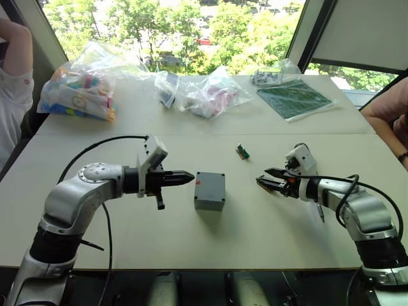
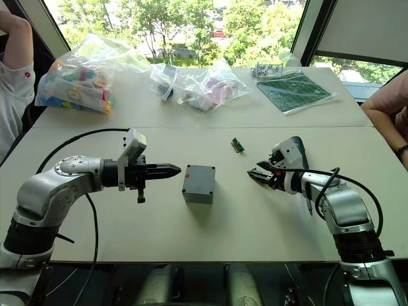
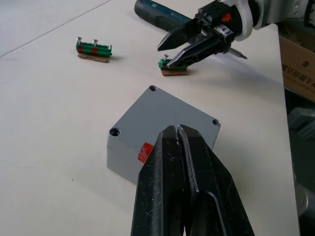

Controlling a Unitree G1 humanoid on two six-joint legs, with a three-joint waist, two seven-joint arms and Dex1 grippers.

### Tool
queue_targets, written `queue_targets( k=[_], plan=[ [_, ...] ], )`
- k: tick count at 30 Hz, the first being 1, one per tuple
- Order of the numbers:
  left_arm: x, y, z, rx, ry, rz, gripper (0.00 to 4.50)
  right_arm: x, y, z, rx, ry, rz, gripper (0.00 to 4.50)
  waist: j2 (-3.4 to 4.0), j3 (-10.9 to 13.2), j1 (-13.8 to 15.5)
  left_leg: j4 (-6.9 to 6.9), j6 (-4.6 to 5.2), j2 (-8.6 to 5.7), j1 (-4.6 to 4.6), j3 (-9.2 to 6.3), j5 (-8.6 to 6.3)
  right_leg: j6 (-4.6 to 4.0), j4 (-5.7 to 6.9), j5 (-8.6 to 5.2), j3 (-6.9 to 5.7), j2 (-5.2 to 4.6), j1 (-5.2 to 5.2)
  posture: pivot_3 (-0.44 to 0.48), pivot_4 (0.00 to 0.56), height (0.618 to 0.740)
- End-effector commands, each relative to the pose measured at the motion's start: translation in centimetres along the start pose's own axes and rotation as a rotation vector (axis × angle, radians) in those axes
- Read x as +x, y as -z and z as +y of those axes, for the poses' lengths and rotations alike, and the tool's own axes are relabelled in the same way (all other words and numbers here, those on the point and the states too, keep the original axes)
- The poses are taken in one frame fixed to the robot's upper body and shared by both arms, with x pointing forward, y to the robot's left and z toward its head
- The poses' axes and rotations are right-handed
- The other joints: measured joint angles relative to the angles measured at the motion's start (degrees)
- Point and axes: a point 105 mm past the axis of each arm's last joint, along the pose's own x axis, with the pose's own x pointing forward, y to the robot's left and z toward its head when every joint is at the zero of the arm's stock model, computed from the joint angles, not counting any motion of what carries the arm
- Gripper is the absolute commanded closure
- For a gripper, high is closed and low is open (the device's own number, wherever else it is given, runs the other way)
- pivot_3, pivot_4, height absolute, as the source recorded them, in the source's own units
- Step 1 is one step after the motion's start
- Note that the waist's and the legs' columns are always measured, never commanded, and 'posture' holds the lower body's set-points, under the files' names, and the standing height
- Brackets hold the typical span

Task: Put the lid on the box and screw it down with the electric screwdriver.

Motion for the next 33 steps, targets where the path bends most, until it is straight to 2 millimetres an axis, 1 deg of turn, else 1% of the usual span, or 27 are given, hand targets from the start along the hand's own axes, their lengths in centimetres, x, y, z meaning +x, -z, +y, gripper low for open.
queue_targets(
  k=[1,2,3,8,14,21,23,24,26,30,33],
  plan=[
    [-0.2,-0.6,-0.5,0.036,0.008,-0.015,4.50,-0.2,-1.1,-0.4,-0.040,0.018,-0.036,3.75,0.00,0.00,0.01,0.00,0.00,0.00,0.00,0.00,0.00,0.00,0.00,0.00,0.00,0.00,0.00,0.000,0.150,0.740],
    [-0.2,-0.6,-0.5,0.036,0.007,-0.015,4.50,-0.1,-1.1,-0.4,-0.038,0.019,-0.040,4.20,0.00,0.00,0.01,0.00,0.00,0.00,0.00,0.00,0.00,0.00,0.00,0.00,0.00,0.00,0.00,0.000,0.150,0.740],
    [-0.2,-0.6,-0.5,0.035,0.007,-0.015,4.50,-0.1,-1.1,-0.5,-0.030,0.023,-0.047,4.45,0.00,0.00,0.01,0.00,0.00,0.00,0.00,0.00,0.00,0.00,0.00,0.00,0.00,0.00,0.00,0.000,0.150,0.740],
    [-0.2,-0.3,-0.5,0.032,0.008,-0.008,4.50,-0.3,-1.2,-0.5,-0.025,0.022,-0.048,4.45,0.00,0.00,0.01,0.00,0.00,0.00,0.00,0.00,0.00,0.00,0.00,0.00,0.00,0.00,0.00,0.000,0.150,0.740],
    [-0.1,-0.2,-0.5,0.031,0.012,-0.005,4.50,-0.6,-1.8,-0.6,-0.005,0.019,-0.075,4.45,0.00,0.00,0.01,0.00,0.00,0.00,0.00,0.00,0.00,0.00,0.00,0.00,0.00,0.00,0.00,0.000,0.150,0.740],
    [-0.3,-0.1,-0.5,0.025,0.014,-0.007,4.50,-1.7,-4.5,-0.6,-0.026,-0.002,-0.137,4.45,0.00,0.00,-0.08,0.00,0.00,0.00,0.01,0.00,0.00,0.00,0.00,0.00,0.01,0.00,0.00,0.000,0.150,0.740],
    [-0.5,-0.2,-0.4,0.026,0.011,-0.010,4.50,-1.6,-6.4,0.2,-0.057,-0.046,-0.180,4.45,0.00,0.00,-0.02,-0.01,0.00,0.00,0.02,0.00,0.00,0.00,0.00,0.00,0.00,0.00,0.00,0.000,0.150,0.740],
    [-0.8,-0.3,-0.3,0.028,0.006,-0.009,4.50,-1.2,-7.4,1.3,-0.074,-0.098,-0.201,4.45,0.01,0.01,-0.07,-0.01,0.00,0.00,0.01,0.00,0.00,0.00,0.00,0.00,0.00,0.00,0.00,0.000,0.150,0.740],
    [-1.2,-0.4,-0.3,0.030,0.000,-0.006,4.50,-0.5,-8.4,2.8,-0.092,-0.169,-0.216,4.45,0.00,0.02,-0.41,-0.01,0.00,0.00,0.02,0.01,0.00,-0.01,0.00,0.00,0.02,0.00,0.00,0.000,0.150,0.740],
    [-2.0,-0.1,-0.4,0.029,-0.019,0.016,4.50,1.3,-8.8,5.5,-0.108,-0.272,-0.214,4.45,-0.01,0.01,-0.41,-0.18,0.00,0.05,0.11,-0.05,0.00,0.00,0.01,-0.01,0.01,0.08,0.00,0.000,0.150,0.740],
    [-2.3,0.2,-0.5,0.025,-0.032,0.022,4.50,1.9,-8.5,6.5,-0.113,-0.307,-0.204,4.45,-0.01,0.02,-0.03,-0.19,0.00,0.03,0.10,-0.02,0.00,0.01,0.00,-0.02,0.01,0.04,0.00,0.000,0.150,0.740]
  ],
)
